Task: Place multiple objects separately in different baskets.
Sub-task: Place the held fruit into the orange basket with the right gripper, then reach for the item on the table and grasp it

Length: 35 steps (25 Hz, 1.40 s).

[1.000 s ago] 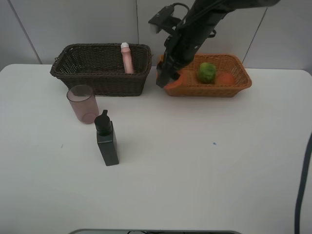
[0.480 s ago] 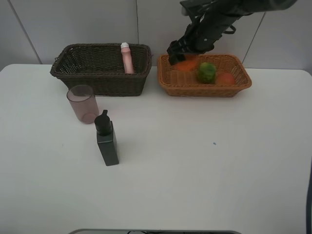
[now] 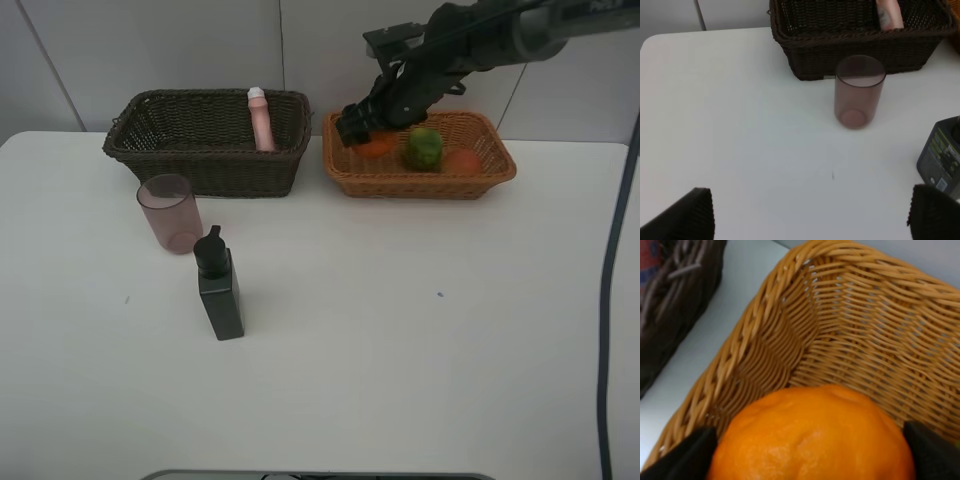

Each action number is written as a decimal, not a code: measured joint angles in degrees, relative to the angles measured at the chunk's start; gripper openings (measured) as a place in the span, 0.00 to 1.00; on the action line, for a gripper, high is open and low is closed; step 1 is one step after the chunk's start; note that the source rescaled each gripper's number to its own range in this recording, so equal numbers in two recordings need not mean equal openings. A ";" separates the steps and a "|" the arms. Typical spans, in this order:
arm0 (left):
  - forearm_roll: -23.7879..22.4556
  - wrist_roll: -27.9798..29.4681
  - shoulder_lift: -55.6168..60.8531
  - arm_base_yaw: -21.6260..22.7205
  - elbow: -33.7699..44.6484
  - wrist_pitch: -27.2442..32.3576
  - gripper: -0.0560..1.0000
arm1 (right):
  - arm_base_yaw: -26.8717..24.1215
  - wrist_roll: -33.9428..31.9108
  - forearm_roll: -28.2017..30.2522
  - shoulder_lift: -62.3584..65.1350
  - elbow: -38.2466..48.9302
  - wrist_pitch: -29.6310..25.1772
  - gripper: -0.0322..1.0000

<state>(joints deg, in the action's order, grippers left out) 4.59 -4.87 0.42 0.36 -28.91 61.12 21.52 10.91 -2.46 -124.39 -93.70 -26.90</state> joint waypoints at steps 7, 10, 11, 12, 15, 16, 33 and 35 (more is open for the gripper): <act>0.00 0.00 0.00 0.00 0.00 0.00 1.00 | 0.00 -0.87 0.31 -1.46 0.00 2.97 0.65; 0.00 0.00 0.00 0.00 0.00 0.00 1.00 | 0.00 -1.05 0.31 -1.46 0.00 3.15 0.65; 0.00 0.00 0.00 0.00 0.00 0.00 1.00 | 0.00 -1.05 0.31 -1.46 0.00 3.15 0.65; 0.00 0.00 0.00 0.00 0.00 0.00 1.00 | 0.00 -1.05 0.31 -1.46 0.00 3.15 0.67; 0.00 0.00 0.00 0.00 0.00 0.00 1.00 | 0.00 -1.05 0.31 -1.46 0.00 3.46 0.85; 0.00 0.00 0.00 0.00 0.00 0.00 1.00 | 0.00 -1.05 0.31 -1.46 0.00 3.54 0.89; 0.00 0.00 0.00 0.00 0.00 0.00 1.00 | -0.19 -6.82 0.32 7.87 0.00 -14.09 0.95; 0.00 0.00 0.00 0.00 0.00 0.00 1.00 | -0.78 -7.96 0.32 10.20 0.00 -19.50 0.95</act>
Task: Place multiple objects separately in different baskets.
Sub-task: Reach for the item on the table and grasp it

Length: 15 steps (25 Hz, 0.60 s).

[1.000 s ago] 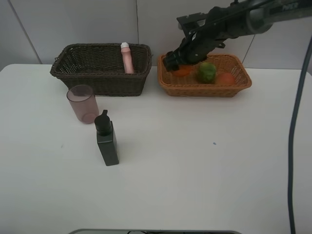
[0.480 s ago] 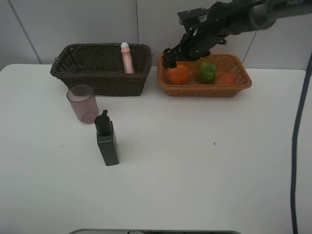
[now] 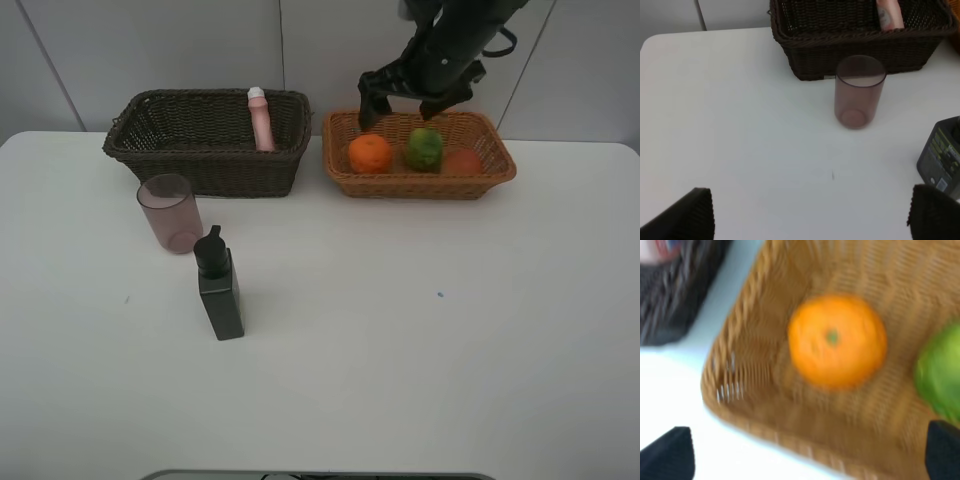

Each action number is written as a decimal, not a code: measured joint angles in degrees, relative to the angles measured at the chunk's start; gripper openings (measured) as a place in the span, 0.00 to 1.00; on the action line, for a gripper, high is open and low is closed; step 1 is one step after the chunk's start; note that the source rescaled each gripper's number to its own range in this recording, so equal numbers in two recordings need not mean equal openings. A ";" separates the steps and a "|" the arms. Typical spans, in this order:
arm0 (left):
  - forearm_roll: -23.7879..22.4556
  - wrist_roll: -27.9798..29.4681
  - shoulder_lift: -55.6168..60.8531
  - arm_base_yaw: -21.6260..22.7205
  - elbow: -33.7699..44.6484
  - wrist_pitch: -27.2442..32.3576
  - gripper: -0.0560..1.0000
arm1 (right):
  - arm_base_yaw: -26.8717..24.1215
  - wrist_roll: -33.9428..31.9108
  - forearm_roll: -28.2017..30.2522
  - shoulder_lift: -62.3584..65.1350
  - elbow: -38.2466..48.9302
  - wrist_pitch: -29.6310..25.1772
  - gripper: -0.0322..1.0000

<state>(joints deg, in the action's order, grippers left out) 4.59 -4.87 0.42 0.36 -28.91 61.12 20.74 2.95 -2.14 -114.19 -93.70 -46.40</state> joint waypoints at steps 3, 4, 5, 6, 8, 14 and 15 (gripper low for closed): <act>0.00 0.00 0.00 0.00 0.00 0.00 1.00 | -1.54 -0.55 0.00 4.03 1.09 -6.52 0.95; 0.00 0.00 0.00 0.00 0.00 0.00 1.00 | -2.28 -0.61 0.00 5.80 2.37 -7.86 0.95; 0.00 0.00 0.00 0.00 0.00 0.00 1.00 | -3.21 -0.67 -0.20 7.51 4.11 -8.47 0.95; 0.00 0.00 0.00 0.00 0.00 0.00 1.00 | -4.07 -0.89 -0.53 9.73 6.27 -8.75 0.95; 0.00 0.00 0.00 0.00 0.00 0.00 1.00 | -8.07 -2.95 -1.06 16.98 13.52 -9.32 0.95; 0.00 0.00 0.00 0.00 0.00 0.00 1.00 | -16.12 -5.03 -1.05 34.28 27.00 -9.91 0.95; 0.00 0.00 0.00 0.00 0.00 0.00 1.00 | -16.99 -5.17 -1.05 36.66 28.79 -10.00 0.95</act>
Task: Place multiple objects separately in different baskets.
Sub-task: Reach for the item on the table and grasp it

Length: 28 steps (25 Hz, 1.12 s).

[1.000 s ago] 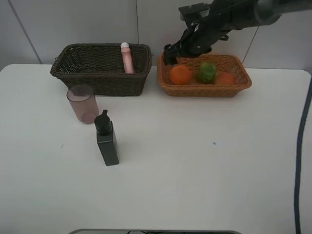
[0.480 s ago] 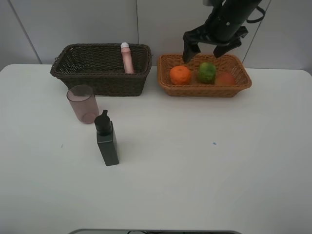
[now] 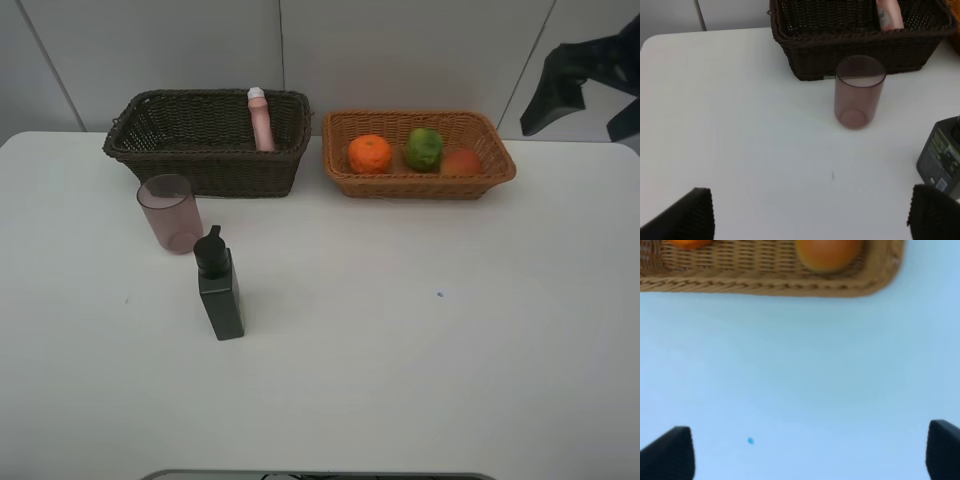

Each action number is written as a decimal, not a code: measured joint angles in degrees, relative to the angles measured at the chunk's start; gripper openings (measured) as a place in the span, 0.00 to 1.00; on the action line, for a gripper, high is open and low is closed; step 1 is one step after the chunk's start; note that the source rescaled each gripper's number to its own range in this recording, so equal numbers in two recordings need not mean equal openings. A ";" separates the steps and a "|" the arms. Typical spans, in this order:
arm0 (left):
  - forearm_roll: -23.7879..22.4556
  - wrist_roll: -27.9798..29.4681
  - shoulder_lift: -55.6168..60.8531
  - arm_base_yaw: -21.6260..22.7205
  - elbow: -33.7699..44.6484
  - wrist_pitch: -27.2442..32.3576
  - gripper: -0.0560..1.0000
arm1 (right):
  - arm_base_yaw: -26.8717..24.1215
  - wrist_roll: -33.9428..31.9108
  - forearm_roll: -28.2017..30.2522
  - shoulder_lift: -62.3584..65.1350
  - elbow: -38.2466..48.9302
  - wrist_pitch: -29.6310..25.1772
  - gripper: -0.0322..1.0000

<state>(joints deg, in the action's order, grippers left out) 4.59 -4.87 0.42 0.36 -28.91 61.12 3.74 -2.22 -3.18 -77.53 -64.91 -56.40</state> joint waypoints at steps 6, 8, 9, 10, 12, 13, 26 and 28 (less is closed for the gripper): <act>0.00 0.00 0.00 0.00 0.00 0.00 1.00 | -2.79 -0.17 2.26 14.98 8.43 -1.90 0.95; 0.00 0.00 0.00 0.00 0.00 0.00 1.00 | -2.79 -0.17 3.18 19.42 10.60 -2.96 0.95; 0.00 0.00 0.00 0.00 0.00 0.00 1.00 | -2.79 -0.17 3.18 21.83 11.38 -3.42 0.95; 0.00 0.00 0.00 0.00 0.00 0.00 1.00 | -2.79 -0.17 3.57 23.84 12.24 -3.88 0.95; 0.00 0.00 0.00 0.00 0.00 0.00 1.00 | -2.79 -0.18 3.57 28.72 13.60 -4.63 0.95; 0.00 0.00 0.00 0.00 0.00 0.00 1.00 | -2.79 -0.18 3.62 31.24 14.29 -4.90 0.95; 0.00 0.00 0.00 0.00 0.00 0.00 1.00 | -2.79 -1.61 6.23 53.90 25.49 -7.15 0.95; 0.00 0.00 0.00 0.00 0.00 0.00 1.00 | -2.79 -1.61 6.48 55.82 27.22 -7.29 0.95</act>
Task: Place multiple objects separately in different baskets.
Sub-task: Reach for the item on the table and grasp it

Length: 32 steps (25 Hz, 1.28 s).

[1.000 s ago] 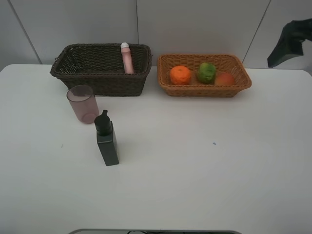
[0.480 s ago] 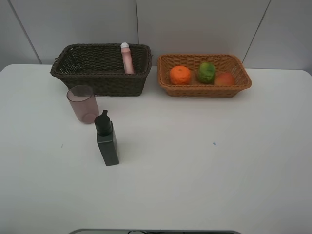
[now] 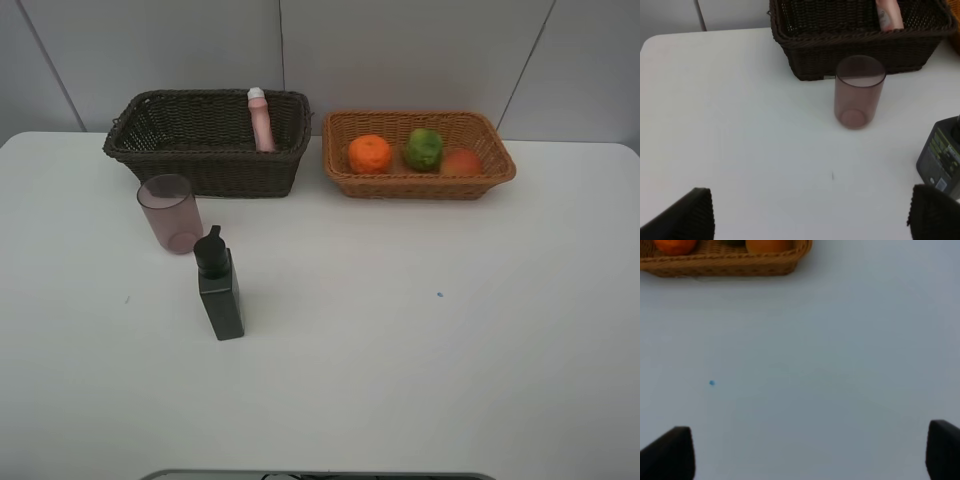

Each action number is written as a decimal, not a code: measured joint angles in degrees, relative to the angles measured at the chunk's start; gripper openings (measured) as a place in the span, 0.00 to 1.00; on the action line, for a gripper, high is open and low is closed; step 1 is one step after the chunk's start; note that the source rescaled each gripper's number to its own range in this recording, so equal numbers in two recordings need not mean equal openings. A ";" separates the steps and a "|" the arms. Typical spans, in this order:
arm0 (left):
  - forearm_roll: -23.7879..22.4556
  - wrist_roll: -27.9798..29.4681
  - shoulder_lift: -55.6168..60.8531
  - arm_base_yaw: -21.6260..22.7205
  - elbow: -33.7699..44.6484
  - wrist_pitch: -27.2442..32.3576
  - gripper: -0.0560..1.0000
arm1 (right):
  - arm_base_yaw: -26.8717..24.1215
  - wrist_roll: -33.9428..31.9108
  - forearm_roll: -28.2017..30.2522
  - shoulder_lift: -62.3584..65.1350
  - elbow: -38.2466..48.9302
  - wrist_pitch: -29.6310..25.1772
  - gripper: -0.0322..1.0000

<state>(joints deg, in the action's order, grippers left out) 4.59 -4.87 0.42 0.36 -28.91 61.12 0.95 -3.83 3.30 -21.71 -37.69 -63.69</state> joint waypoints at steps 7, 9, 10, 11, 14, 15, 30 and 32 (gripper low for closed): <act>0.00 0.00 0.00 0.00 0.00 0.00 1.00 | 0.00 -0.06 0.97 5.78 3.91 -0.25 0.95; 0.00 0.00 0.00 0.00 0.00 0.00 1.00 | 0.00 -0.06 1.03 6.67 3.99 -0.25 0.95; 0.00 0.00 0.00 0.00 0.00 0.00 1.00 | 0.00 -0.06 1.15 7.08 3.99 -0.25 0.95; 0.00 0.00 0.00 0.00 0.00 0.00 1.00 | 0.00 -0.06 1.22 7.43 3.99 -0.25 0.95; 0.00 0.00 0.00 0.00 0.00 0.00 1.00 | 0.00 -0.06 1.73 9.40 3.99 -0.20 0.95; 0.00 0.00 0.00 0.00 0.00 0.00 1.00 | 0.00 -0.06 2.02 10.23 3.99 -0.20 0.95; 0.00 0.00 0.00 0.00 0.00 0.00 1.00 | 0.00 -0.06 3.09 21.91 7.87 2.79 0.95; 0.00 0.00 0.00 0.00 0.00 0.00 1.00 | 0.00 -0.06 3.10 21.91 7.87 2.79 0.95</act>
<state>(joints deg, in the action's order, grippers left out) 4.59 -4.87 0.42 0.36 -28.91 61.12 0.95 -3.88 6.39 0.20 -29.82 -60.89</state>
